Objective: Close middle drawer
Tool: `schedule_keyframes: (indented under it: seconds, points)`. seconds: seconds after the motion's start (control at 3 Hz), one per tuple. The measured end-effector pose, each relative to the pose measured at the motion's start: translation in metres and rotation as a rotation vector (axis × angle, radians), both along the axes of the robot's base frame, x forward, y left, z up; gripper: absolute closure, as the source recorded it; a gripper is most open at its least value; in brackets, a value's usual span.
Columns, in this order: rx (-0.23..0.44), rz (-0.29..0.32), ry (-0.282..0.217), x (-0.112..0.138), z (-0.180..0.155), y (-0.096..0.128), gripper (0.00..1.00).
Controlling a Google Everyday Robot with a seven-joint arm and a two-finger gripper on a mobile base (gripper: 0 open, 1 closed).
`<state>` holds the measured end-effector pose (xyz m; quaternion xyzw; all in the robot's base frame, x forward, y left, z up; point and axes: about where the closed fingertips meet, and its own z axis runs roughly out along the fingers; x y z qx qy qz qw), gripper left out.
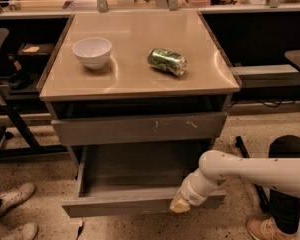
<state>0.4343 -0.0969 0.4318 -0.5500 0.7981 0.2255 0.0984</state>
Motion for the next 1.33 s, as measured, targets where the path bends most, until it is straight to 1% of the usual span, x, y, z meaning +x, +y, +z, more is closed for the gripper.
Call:
schedule_keyframes:
  seconds: [0.33,0.67,1.33]
  points:
    - [-0.004,-0.002,-0.032,0.0225,0.0015,-0.0017,1.00]
    - [-0.003,-0.004,-0.035,0.0249,0.0023,-0.0016,0.82]
    - [-0.003,-0.004,-0.035,0.0248,0.0023,-0.0016,0.35]
